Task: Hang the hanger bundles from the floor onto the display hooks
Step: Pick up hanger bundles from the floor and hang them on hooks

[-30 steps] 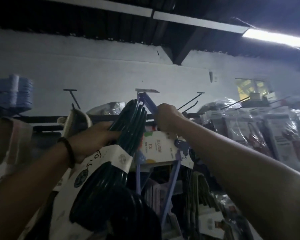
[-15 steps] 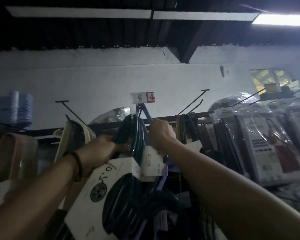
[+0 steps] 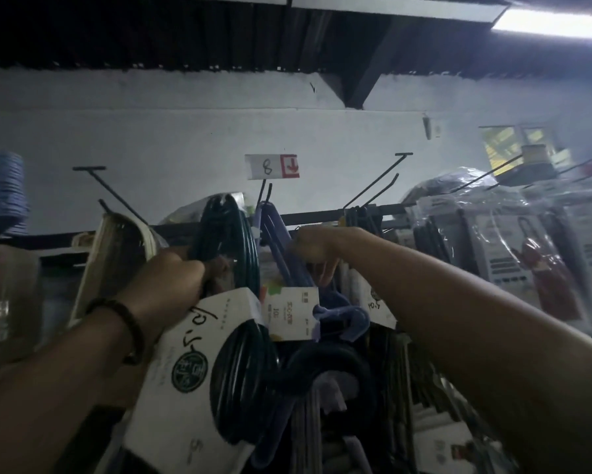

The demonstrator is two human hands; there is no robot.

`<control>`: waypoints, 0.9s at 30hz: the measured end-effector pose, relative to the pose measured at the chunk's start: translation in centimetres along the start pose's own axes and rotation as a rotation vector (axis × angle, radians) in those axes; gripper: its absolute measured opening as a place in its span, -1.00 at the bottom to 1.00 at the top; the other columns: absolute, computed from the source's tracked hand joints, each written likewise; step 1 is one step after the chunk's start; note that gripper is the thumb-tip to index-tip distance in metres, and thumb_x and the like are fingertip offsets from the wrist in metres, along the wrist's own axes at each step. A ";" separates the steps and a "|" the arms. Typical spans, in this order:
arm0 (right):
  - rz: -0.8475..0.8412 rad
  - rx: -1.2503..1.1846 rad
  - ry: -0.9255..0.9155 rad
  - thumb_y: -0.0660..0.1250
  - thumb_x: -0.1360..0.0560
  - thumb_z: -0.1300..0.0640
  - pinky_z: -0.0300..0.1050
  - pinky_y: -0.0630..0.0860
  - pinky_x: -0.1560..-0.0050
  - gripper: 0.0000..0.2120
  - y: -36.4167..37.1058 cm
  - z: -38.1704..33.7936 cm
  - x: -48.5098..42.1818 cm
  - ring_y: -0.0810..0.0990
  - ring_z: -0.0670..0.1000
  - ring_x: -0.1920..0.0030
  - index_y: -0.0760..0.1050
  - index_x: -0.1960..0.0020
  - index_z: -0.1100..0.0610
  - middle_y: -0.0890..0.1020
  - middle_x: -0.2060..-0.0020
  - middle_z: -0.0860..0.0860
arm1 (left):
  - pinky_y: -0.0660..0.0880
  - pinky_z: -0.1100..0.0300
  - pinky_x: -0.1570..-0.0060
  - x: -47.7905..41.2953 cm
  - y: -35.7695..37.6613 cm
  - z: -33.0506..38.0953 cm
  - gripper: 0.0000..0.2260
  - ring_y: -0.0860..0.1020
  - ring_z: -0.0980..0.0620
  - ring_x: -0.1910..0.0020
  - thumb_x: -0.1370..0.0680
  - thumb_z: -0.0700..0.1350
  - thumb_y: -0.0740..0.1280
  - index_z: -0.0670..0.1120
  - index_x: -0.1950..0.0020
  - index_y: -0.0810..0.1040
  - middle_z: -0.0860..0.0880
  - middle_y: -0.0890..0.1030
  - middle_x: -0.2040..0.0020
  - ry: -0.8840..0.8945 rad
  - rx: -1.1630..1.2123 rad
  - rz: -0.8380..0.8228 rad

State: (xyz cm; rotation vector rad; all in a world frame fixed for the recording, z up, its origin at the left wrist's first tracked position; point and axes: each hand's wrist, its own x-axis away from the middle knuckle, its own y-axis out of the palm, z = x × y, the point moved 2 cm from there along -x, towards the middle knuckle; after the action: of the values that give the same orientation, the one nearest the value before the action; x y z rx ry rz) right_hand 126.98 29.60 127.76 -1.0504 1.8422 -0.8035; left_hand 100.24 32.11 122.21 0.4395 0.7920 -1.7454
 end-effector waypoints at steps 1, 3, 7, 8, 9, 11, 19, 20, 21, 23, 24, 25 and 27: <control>0.036 -0.038 -0.023 0.12 -0.73 -0.17 0.09 0.73 0.24 -0.47 -0.8 -0.1 0.8 0.78 0.23 0.24 0.55 -0.24 0.29 0.71 0.04 0.29 | 0.61 -0.34 -0.16 -0.2 1.1 0.3 -0.80 0.71 -0.32 0.07 -0.49 0.08 0.47 -0.03 0.14 0.75 -0.20 0.75 0.18 0.015 0.009 0.021; 0.080 -0.173 -0.083 0.00 -0.70 -0.34 0.15 0.74 0.17 -0.30 -2.7 0.0 2.8 0.78 0.25 0.19 0.54 -0.26 0.26 0.71 0.02 0.30 | 0.67 -0.12 0.09 -0.9 3.2 0.7 -0.79 0.72 -0.17 0.16 -0.52 0.09 0.44 -0.04 0.14 0.71 -0.06 0.75 0.25 0.055 0.001 0.074; 0.004 -0.378 -0.172 -0.03 -0.55 -0.57 0.12 0.70 0.16 -0.13 -6.1 1.2 8.4 0.78 0.30 0.13 0.56 -0.27 0.16 0.75 0.06 0.28 | 0.48 0.14 0.36 -2.0 8.2 2.2 -0.73 0.57 0.13 0.50 -0.63 -0.03 0.33 -0.01 0.27 0.59 0.04 0.60 0.47 0.109 0.000 0.035; 0.008 -0.340 -0.185 0.05 -0.54 -0.57 0.12 0.70 0.17 -0.17 -6.7 1.5 9.7 0.78 0.31 0.13 0.57 -0.27 0.13 0.76 0.09 0.25 | 0.52 0.14 0.34 -2.3 9.4 2.7 -0.79 0.60 0.12 0.46 -0.62 -0.08 0.32 -0.02 0.20 0.61 0.03 0.62 0.43 0.105 0.019 0.019; 0.024 -0.290 -0.195 0.17 -0.54 -0.52 0.12 0.70 0.19 -0.25 -7.2 1.8 10.9 0.78 0.31 0.15 0.59 -0.24 0.14 0.77 0.13 0.22 | 0.61 0.11 0.25 -2.5 10.6 3.4 -0.83 0.65 0.07 0.35 -0.62 -0.13 0.30 -0.05 0.14 0.63 -0.03 0.65 0.35 0.103 0.051 0.005; 0.068 -0.184 -0.207 0.41 -0.51 -0.25 0.12 0.71 0.25 -0.47 -7.5 2.4 12.6 0.78 0.28 0.21 0.64 -0.14 0.21 0.76 0.20 0.19 | 0.64 -0.14 -0.01 -3.0 13.3 4.7 -0.85 0.67 -0.17 0.14 -0.59 -0.18 0.29 -0.14 0.13 0.62 -0.15 0.65 0.22 0.100 0.098 -0.017; 0.483 0.606 -0.022 0.23 -0.69 0.05 -0.23 0.54 0.38 -0.73 -8.8 7.4 11.2 0.58 -0.05 0.32 0.45 0.15 0.13 0.59 0.20 0.01 | 0.50 0.08 0.16 -3.8 22.7 9.1 -0.66 0.62 -0.13 0.18 -0.69 0.09 0.29 -0.12 0.12 0.62 -0.10 0.65 0.21 0.228 0.094 -0.146; 0.534 0.592 -0.011 0.24 -0.69 0.07 -0.16 0.58 0.27 -0.77 -9.1 8.4 10.8 0.60 0.01 0.25 0.46 0.12 0.13 0.57 0.20 0.01 | 0.56 0.05 0.12 -3.9 23.0 9.4 -0.63 0.67 -0.14 0.16 -0.69 0.15 0.28 -0.11 0.09 0.64 -0.10 0.70 0.17 0.225 0.124 -0.174; 0.590 0.543 -0.003 0.25 -0.69 0.10 -0.09 0.59 0.19 -0.80 -9.4 9.4 10.5 0.60 0.07 0.19 0.48 0.08 0.14 0.53 0.23 0.01 | 0.61 0.02 0.07 -4.0 23.1 9.8 -0.61 0.70 -0.14 0.11 -0.68 0.21 0.27 -0.10 -0.01 0.65 -0.10 0.73 0.09 0.223 0.146 -0.193; 0.701 0.376 0.023 0.29 -0.66 0.14 -0.03 0.57 0.19 -0.79 -10.3 11.3 10.2 0.57 0.10 0.22 0.44 0.15 0.16 0.51 0.29 0.02 | 0.65 0.06 0.04 -4.0 23.2 9.9 -0.59 0.70 -0.01 0.01 -0.68 0.23 0.26 -0.03 -0.36 0.53 -0.01 0.70 -0.08 0.286 0.084 -0.211; 0.743 0.308 0.028 0.31 -0.64 0.16 0.00 0.62 0.21 -0.76 -10.6 12.0 9.9 0.61 0.10 0.24 0.42 0.21 0.14 0.56 0.28 0.05 | 0.61 0.15 0.05 -4.0 23.3 9.5 -0.57 0.67 0.09 -0.06 -0.70 0.19 0.26 0.03 -0.51 0.40 0.08 0.64 -0.17 0.358 0.003 -0.219; 0.783 0.249 0.022 0.33 -0.62 0.18 0.05 0.67 0.22 -0.73 -10.9 12.5 9.6 0.65 0.13 0.23 0.41 0.24 0.11 0.62 0.26 0.10 | 0.55 0.30 0.02 -3.7 23.5 9.1 -0.54 0.62 0.13 -0.16 -0.72 0.12 0.25 0.08 -0.60 0.28 0.15 0.56 -0.29 0.446 -0.073 -0.221; 0.851 0.192 0.024 0.31 -0.63 0.16 0.06 0.67 0.24 -0.77 -10.9 13.2 8.8 0.69 0.20 0.17 0.40 0.20 0.11 0.67 0.19 0.16 | 0.47 0.56 0.05 -3.2 24.3 7.8 -0.53 0.50 0.15 -0.33 -0.75 -0.02 0.20 0.17 -0.64 0.14 0.22 0.36 -0.39 0.606 -0.197 -0.222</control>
State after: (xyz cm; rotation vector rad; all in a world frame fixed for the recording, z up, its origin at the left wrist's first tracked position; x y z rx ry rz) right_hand 139.96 15.43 127.94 -0.0801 1.9324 -0.4504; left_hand 124.95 24.91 122.75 0.7861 1.4762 -1.7255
